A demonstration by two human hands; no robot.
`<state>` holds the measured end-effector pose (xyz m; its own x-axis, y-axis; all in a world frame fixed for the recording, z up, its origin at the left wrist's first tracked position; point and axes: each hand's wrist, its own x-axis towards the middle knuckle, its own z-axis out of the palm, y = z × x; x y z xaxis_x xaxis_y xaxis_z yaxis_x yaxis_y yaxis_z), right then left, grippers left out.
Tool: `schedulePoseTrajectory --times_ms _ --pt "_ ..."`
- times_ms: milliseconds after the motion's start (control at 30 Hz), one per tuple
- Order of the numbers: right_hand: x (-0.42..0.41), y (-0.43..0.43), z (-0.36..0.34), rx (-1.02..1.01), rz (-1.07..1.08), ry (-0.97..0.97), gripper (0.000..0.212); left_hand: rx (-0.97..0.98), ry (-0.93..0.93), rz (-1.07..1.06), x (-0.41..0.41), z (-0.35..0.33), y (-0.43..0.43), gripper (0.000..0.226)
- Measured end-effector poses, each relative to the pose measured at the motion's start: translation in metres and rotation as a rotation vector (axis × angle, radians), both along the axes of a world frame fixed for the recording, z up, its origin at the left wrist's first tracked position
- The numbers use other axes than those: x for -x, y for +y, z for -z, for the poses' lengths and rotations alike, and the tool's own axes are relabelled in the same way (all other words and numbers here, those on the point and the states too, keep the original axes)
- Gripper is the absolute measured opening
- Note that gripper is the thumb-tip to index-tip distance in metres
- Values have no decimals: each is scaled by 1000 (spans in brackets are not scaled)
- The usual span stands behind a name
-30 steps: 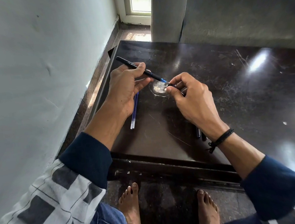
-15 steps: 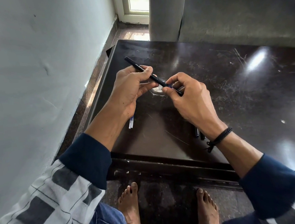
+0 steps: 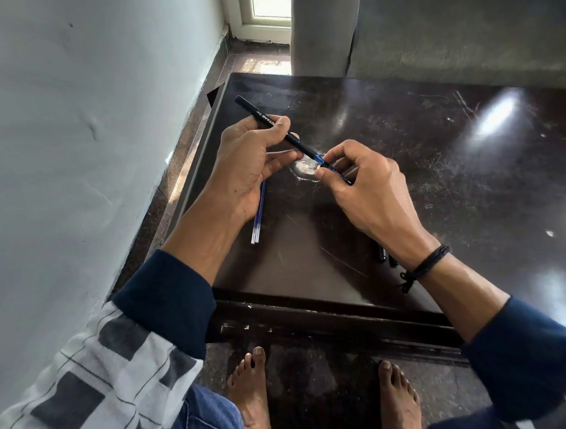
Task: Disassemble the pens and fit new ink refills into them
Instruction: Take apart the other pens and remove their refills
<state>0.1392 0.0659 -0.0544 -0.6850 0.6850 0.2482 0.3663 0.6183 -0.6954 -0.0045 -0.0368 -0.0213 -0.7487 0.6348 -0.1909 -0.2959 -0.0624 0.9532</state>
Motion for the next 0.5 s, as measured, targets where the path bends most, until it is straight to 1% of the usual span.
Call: schedulePoseTrajectory --times_ms 267,433,500 --pt "1 -2 -1 16 -3 42 18 8 15 37 2 0 -1 3" --pt "1 -2 -2 11 -9 44 15 29 29 63 -4 0 0 2" --pt "1 -2 -2 9 -8 50 14 45 35 95 -7 1 1 4"
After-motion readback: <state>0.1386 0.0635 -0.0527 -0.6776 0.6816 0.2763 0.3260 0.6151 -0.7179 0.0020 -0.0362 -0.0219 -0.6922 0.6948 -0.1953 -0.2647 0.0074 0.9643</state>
